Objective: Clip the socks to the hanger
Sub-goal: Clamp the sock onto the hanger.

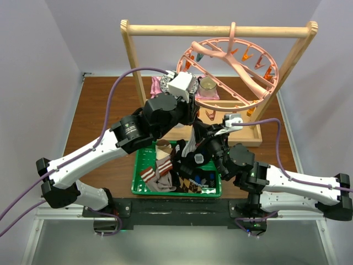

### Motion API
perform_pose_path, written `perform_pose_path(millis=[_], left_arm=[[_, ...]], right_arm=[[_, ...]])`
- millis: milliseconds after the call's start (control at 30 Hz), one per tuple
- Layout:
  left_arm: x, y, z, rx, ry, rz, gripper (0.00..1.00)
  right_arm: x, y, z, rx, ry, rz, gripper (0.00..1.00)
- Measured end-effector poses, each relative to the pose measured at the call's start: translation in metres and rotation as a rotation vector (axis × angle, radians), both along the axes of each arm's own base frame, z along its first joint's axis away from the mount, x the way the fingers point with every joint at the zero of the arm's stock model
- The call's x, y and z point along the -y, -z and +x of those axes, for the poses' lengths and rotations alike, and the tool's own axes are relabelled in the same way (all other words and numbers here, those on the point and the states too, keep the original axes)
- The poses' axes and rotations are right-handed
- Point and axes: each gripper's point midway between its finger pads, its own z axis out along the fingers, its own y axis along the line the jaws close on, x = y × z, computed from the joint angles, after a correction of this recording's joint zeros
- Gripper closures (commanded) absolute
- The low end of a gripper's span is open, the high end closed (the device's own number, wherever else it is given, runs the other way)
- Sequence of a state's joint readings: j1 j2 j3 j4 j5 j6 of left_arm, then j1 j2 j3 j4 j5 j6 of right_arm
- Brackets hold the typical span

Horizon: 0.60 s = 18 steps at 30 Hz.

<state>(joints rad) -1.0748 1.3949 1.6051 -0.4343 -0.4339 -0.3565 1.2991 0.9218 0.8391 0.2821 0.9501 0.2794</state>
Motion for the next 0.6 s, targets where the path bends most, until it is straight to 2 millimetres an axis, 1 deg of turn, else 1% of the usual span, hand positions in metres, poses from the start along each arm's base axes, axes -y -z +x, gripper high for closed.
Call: perform_pose_path(millis=[33,100,133,200,233,267,333,500,600], left_arm=[[0.000,0.000,0.000,0.000,0.000,0.000,0.60],[0.000,0.001,0.000,-0.001,-0.001,0.002,0.37],[0.000,0.002,0.000,0.000,-0.001,0.006,0.19],[0.000,0.005,0.000,-0.001,0.000,0.014,0.11],[0.000,0.006,0.001,-0.003,-0.002,0.015,0.04],[-0.001,0.006,0.001,-0.003,-0.004,0.016,0.02],[-0.001,0.006,0.001,-0.005,-0.005,0.013,0.00],[-0.002,0.006,0.003,-0.006,-0.008,0.011,0.00],[-0.004,0.006,0.005,-0.006,-0.014,0.012,0.01]], right_arm=[[0.000,0.000,0.000,0.000,0.000,0.000,1.00],[0.000,0.000,0.000,0.000,0.000,0.001,1.00],[0.000,0.000,0.000,0.001,0.000,0.001,1.00],[0.000,0.000,0.000,0.000,0.000,0.001,1.00],[0.000,0.000,0.000,0.000,0.000,0.001,1.00],[0.000,0.000,0.000,0.000,0.000,0.001,1.00],[0.000,0.000,0.000,0.000,-0.001,0.001,1.00],[-0.002,0.001,0.000,0.000,-0.008,-0.001,1.00],[-0.011,0.003,0.001,-0.004,-0.022,-0.013,1.00]])
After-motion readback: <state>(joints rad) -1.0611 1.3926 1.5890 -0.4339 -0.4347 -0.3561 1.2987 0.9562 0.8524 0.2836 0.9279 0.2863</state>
